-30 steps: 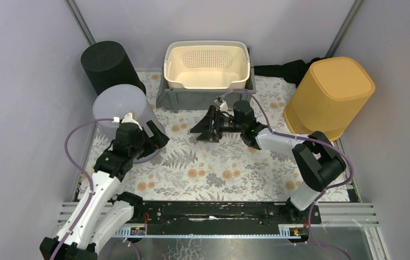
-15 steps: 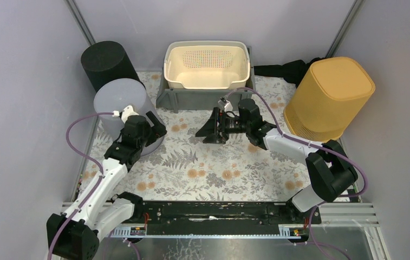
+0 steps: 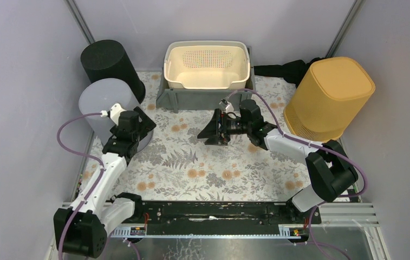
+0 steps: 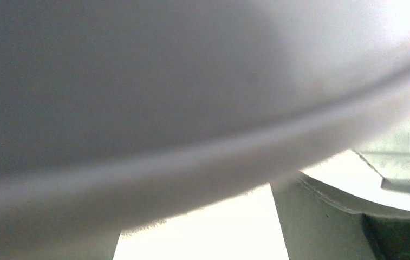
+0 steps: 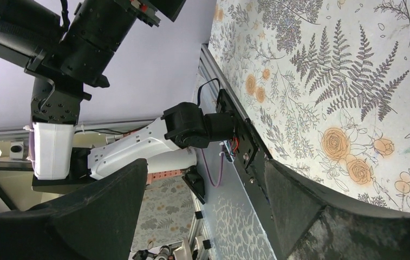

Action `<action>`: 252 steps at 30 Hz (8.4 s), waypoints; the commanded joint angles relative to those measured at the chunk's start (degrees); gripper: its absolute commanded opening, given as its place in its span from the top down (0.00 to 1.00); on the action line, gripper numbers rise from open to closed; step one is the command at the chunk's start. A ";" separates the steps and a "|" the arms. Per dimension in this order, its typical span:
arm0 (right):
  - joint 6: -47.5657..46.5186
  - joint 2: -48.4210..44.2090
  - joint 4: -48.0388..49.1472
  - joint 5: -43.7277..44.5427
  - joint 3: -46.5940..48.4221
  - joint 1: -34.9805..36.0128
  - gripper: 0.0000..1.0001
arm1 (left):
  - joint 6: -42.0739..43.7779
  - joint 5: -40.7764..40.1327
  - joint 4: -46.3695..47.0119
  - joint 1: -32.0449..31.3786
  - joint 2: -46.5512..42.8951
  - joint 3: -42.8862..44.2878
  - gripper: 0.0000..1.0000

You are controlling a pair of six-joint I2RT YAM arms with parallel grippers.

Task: Turn the large container upside down
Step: Move the container to the center of the board, then pick up the container from the container.

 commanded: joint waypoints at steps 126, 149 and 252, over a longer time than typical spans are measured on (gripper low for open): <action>-13.26 -0.78 -26.04 3.96 25.70 -1.06 0.00 | 9.41 39.80 -20.21 13.53 -14.00 7.39 0.00; -33.09 23.56 -52.30 32.64 70.44 -17.07 0.19 | 10.28 31.56 1.00 9.42 24.01 35.04 0.00; -36.50 15.40 -49.53 35.34 74.44 -20.16 1.00 | 13.26 26.61 -8.37 1.88 41.13 77.93 1.00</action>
